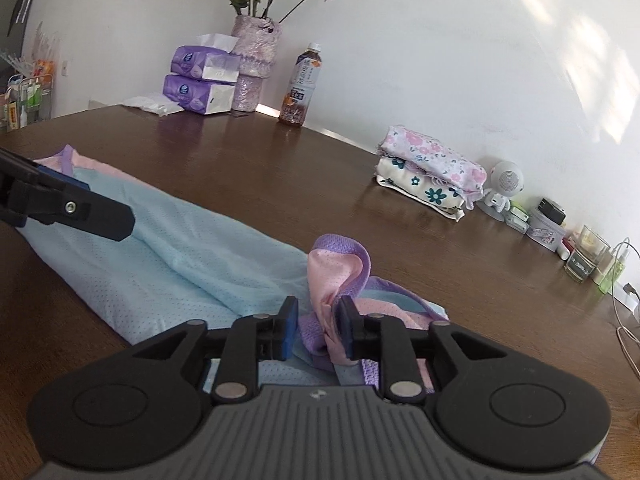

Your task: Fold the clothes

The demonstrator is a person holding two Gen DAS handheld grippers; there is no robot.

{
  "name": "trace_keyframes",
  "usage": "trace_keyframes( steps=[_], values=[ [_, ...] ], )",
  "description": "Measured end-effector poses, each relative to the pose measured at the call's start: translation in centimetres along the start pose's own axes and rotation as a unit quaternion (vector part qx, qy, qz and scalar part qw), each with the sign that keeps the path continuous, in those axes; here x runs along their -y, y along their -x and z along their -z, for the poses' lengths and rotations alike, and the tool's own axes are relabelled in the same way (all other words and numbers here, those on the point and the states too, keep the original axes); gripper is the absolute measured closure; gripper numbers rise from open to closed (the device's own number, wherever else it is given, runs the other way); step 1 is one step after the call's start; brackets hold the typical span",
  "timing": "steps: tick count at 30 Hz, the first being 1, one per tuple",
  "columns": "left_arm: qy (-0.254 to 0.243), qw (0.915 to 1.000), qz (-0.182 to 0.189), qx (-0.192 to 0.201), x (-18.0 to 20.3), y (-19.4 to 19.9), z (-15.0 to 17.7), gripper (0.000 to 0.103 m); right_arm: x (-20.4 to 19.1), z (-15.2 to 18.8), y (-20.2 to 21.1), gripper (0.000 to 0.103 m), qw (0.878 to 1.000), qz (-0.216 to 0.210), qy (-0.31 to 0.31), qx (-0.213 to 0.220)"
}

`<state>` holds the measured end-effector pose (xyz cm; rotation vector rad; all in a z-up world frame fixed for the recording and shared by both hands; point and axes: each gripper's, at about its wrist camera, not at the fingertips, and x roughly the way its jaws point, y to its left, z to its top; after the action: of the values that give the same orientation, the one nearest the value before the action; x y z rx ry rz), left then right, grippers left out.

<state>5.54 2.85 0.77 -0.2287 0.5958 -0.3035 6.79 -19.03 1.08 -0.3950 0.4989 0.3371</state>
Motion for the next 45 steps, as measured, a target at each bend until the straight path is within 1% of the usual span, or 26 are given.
trace_keyframes(
  steps=[2,4,5,9,14,18,28,32,36,38,41,43,45],
  values=[
    [-0.001,1.0,0.0,-0.003,0.0,0.0,0.0,0.004,0.0,-0.1,0.2,0.074,1.0,-0.009,-0.005,0.003],
    [-0.003,1.0,0.001,-0.005,0.0,0.0,0.0,0.004,0.3,-0.3,0.7,0.061,1.0,-0.019,-0.018,0.014],
    [-0.004,1.0,0.0,-0.007,0.0,0.0,0.1,0.004,0.6,-0.4,1.0,0.06,0.999,-0.026,-0.027,0.019],
    [-0.003,0.9999,0.0,-0.013,-0.1,-0.1,0.1,0.004,1.9,-0.7,1.9,0.059,0.996,-0.049,-0.067,0.029],
    [-0.004,0.9997,0.002,-0.022,0.0,-0.4,0.0,0.004,3.7,-0.1,2.3,0.059,0.993,-0.048,-0.107,0.024],
    [-0.006,0.9995,0.006,-0.029,0.2,-0.8,-0.1,0.004,5.0,0.6,2.4,0.059,0.988,-0.056,-0.142,0.017],
    [-0.016,0.999,0.023,-0.036,1.5,-1.4,-1.5,0.004,6.6,0.9,2.7,0.059,0.988,-0.036,-0.15,0.01],
    [-0.025,0.9985,0.034,-0.035,2.5,-1.7,-1.1,0.004,6.9,1.3,2.7,0.059,0.988,-0.031,-0.152,0.008],
    [-0.034,0.9986,0.03,-0.027,2.9,-1.8,-0.7,0.004,7.1,1.7,3.1,0.055,0.987,-0.025,-0.156,0.015],
    [-0.039,0.9987,0.026,-0.021,3.1,-1.8,-0.5,0.004,7.1,1.9,3.4,0.053,0.987,-0.023,-0.159,0.03],
    [-0.046,0.9987,0.019,-0.013,3.2,-1.9,-0.2,0.004,7.3,2.0,3.5,0.047,0.985,-0.009,-0.166,0.048],
    [-0.051,0.9986,0.014,-0.007,3.4,-1.9,-0.1,0.004,7.4,2.0,3.4,0.045,0.984,-0.006,-0.17,0.048],
    [-0.056,0.9981,0.02,-0.012,3.5,-2.1,0.0,0.004,7.6,2.3,3.3,0.042,0.984,-0.006,-0.172,0.046]
  ],
)
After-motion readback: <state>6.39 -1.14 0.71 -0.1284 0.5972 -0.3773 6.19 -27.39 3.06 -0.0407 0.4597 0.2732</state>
